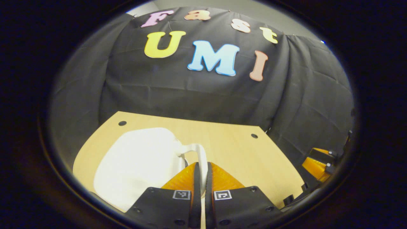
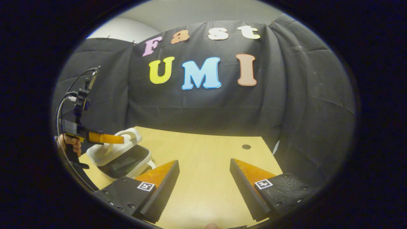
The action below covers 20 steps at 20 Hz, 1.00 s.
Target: First open the suitcase, pack the skin care products into it, and then close the suitcase.
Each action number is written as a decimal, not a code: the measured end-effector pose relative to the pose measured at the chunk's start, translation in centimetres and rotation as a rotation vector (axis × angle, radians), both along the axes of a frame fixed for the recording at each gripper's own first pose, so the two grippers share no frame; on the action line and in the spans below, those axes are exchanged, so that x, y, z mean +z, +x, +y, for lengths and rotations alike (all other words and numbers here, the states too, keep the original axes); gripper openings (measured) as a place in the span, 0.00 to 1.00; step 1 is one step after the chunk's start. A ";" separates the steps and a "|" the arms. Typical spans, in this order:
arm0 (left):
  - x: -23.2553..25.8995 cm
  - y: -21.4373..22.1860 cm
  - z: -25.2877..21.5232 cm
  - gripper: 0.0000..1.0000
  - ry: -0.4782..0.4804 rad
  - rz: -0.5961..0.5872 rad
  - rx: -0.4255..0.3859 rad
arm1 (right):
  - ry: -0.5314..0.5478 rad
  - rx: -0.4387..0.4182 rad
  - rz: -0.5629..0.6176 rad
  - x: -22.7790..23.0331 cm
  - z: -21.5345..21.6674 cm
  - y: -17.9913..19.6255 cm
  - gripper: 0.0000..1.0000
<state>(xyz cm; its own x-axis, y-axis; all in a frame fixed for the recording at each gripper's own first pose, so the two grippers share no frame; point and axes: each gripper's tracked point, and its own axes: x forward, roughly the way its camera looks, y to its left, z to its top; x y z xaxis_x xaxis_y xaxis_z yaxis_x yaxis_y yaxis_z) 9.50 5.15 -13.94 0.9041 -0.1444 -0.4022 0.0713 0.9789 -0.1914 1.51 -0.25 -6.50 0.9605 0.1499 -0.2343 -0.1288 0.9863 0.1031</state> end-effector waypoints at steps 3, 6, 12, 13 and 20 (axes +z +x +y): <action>-4.5 0.5 -2.0 0.13 0.005 0.079 -0.001 | 0.010 -0.037 -0.003 -0.1 -1.9 -0.1 0.98; -6.2 0.5 -2.4 0.13 0.023 0.091 -0.007 | 0.015 -0.073 0.006 -0.2 -2.6 -0.2 0.98; -5.6 0.5 -4.9 0.25 0.023 0.028 -0.049 | 0.009 -0.095 0.010 0.3 -2.5 -0.6 0.98; -4.8 0.3 -5.0 0.25 0.022 0.005 -0.051 | 0.010 -0.096 0.008 0.5 -2.2 -0.7 0.98; 6.7 -3.7 -4.3 0.87 0.123 -0.277 -0.016 | -0.003 -0.123 -0.079 4.0 -0.2 -1.2 0.98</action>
<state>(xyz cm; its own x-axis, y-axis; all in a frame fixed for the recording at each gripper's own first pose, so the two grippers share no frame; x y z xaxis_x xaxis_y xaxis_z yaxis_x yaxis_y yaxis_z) 5.76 0.88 -7.27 0.9798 -0.1253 -0.1559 0.1201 0.9918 -0.0426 0.30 -0.44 -2.48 0.9871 0.0295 -0.1576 -0.0146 0.9954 0.0948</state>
